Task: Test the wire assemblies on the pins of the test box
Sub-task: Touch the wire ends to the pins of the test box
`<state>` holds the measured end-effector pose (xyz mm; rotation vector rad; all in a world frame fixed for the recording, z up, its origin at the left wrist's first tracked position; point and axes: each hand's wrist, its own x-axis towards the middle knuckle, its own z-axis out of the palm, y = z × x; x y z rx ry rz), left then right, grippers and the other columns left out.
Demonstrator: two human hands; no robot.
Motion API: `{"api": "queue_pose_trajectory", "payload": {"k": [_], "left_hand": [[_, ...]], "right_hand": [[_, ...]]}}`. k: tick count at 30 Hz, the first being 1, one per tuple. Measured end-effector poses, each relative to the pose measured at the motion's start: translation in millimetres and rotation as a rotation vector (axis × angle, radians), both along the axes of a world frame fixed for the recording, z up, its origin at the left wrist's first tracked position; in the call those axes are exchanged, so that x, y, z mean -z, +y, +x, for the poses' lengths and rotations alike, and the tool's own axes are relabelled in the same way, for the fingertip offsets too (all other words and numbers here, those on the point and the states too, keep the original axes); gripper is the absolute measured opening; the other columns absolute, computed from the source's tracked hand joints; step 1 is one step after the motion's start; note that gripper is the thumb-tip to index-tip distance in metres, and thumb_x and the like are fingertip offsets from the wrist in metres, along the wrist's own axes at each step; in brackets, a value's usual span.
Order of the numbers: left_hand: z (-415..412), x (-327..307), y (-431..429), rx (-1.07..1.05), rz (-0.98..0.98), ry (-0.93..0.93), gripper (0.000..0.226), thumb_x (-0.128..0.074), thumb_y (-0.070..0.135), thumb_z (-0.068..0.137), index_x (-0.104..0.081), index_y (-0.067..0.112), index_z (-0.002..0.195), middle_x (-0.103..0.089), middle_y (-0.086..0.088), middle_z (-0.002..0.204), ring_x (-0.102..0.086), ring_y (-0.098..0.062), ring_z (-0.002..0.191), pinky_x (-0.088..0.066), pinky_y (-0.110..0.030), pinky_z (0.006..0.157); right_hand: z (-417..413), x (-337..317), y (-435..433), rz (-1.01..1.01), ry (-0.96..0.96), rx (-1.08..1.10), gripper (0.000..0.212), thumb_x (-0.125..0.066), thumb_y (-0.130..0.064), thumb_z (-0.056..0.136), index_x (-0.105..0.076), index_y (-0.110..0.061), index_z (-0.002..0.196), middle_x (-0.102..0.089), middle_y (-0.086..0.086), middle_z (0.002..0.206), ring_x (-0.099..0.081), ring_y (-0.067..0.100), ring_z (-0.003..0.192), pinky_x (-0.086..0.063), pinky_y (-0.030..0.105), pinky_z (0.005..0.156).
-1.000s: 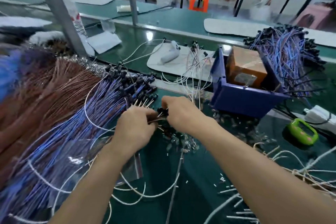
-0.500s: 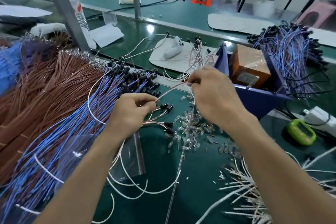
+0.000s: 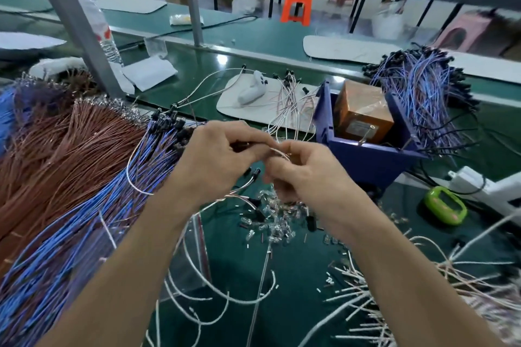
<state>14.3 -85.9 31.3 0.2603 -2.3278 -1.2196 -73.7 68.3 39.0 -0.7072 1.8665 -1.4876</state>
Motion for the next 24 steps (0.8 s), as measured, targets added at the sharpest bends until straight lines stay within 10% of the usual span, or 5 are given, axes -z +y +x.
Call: {"api": "queue_pose_trajectory", "payload": {"k": [4,8,14,20,24], "left_hand": [[0.3,23.2,-19.4,0.008,0.216,-0.257,0.021,-0.082,0.024,0.085,-0.08,0.041,0.098,-0.078,0.009,0.086,-0.071,-0.008,0.076,-0.059,-0.032,0.068],[27.1,72.5,-26.2,-0.035,-0.051,-0.599,0.059,-0.09,0.034,0.075,-0.067,0.044,0.128,-0.072,0.023,0.099,-0.065,0.009,0.071,-0.049,-0.008,0.063],[47.4,89.2,-50.9,-0.146,-0.233,-0.404,0.078,-0.084,-0.005,0.071,-0.065,0.04,0.132,-0.067,0.019,0.108,-0.061,0.009,0.081,-0.046,-0.003,0.072],[50.1,89.3,-68.3,-0.324,-0.389,-0.327,0.056,-0.079,-0.003,0.079,-0.071,0.022,0.128,-0.072,0.007,0.118,-0.064,-0.01,0.098,-0.052,-0.032,0.096],[52.3,76.3,-57.2,-0.345,-0.361,-0.39,0.084,-0.09,0.018,0.072,-0.054,0.039,0.145,-0.065,0.01,0.134,-0.062,-0.014,0.114,-0.052,-0.035,0.097]], "right_hand": [[-15.5,-8.2,6.4,0.077,0.208,0.165,0.018,-0.07,-0.021,0.096,-0.075,-0.017,0.08,-0.062,-0.001,0.058,-0.046,0.011,0.051,-0.039,0.024,0.047],[-17.8,-10.9,12.2,-0.013,0.185,0.3,0.022,-0.067,-0.018,0.098,-0.074,-0.017,0.076,-0.058,0.0,0.059,-0.045,0.018,0.056,-0.039,0.03,0.051],[-15.4,-13.1,17.1,-0.153,0.024,0.394,0.026,-0.064,-0.008,0.097,-0.072,-0.014,0.073,-0.057,-0.001,0.058,-0.041,0.007,0.047,-0.034,0.015,0.041],[-20.2,-11.7,44.9,-0.333,-0.135,0.552,0.04,-0.059,-0.001,0.096,-0.07,-0.018,0.062,-0.047,-0.005,0.051,-0.03,0.007,0.041,-0.019,0.023,0.041],[-27.3,-2.8,69.3,-0.195,-0.127,0.454,0.024,-0.055,-0.003,0.099,-0.065,-0.006,0.078,-0.038,-0.002,0.05,-0.024,0.01,0.042,-0.014,0.027,0.045]]}}
